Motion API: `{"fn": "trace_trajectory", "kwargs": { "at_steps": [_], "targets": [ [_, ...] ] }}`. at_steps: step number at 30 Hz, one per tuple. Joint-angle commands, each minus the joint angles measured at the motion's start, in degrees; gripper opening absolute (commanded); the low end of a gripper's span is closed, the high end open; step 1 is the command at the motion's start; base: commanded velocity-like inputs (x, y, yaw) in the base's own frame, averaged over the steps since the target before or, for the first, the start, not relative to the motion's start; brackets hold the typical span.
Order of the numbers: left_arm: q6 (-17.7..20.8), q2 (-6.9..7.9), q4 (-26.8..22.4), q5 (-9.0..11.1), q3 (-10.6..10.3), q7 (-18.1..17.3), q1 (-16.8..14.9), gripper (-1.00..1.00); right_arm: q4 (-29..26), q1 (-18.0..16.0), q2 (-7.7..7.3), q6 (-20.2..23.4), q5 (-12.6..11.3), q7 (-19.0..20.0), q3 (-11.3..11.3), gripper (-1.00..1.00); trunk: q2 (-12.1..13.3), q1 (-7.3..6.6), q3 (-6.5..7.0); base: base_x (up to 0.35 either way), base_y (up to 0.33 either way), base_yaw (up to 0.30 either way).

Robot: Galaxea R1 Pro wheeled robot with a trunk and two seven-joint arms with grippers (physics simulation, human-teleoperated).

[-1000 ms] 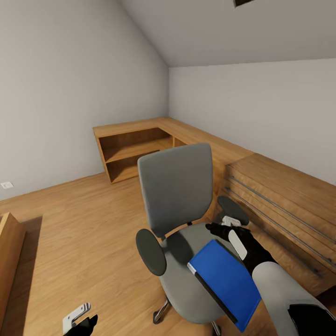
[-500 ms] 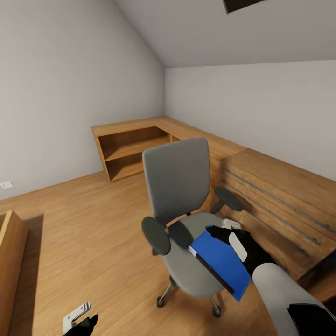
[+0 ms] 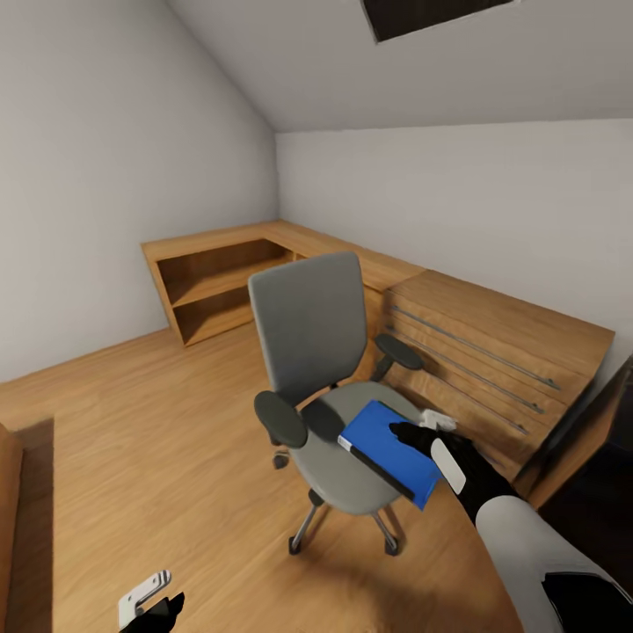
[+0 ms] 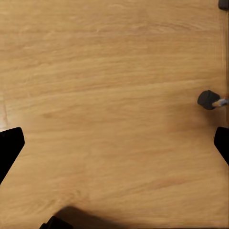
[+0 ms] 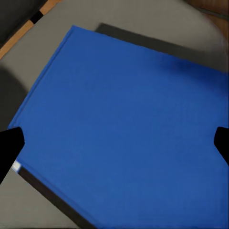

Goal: In the bedroom, organize the workspace by keeping the computer under the desk, ensuring the monitor is on the desk, placing the keyboard on the desk next to the monitor, placing the mouse on the desk next to the keyboard, moving the folder from the swivel chair onto the desk next to the mouse, stacking the notebook on top of the folder with the pen on top of the notebook, and positioning the swivel chair next to the desk.

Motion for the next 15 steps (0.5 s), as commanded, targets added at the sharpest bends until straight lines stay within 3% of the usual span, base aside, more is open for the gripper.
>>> {"fn": "trace_trajectory", "kwargs": {
  "at_steps": [1, 15],
  "targets": [
    [0.39, -0.04, -0.1, 0.51, 0.14, -0.12, -0.01, 1.0, -0.06, -0.02, -0.01, 0.14, -0.37, -0.13, 0.06, 1.0, -0.02, -0.01, -0.01, -0.055, 0.012, -0.24],
    [0.32, -0.11, -0.1, 0.56, 0.14, -0.12, -0.01, 1.0, 0.03, 0.75, 0.07, -0.41, -0.37, -0.11, 0.06, 1.0, -0.02, -0.01, 0.6, -0.01, 0.002, -0.24]
  ]
}}
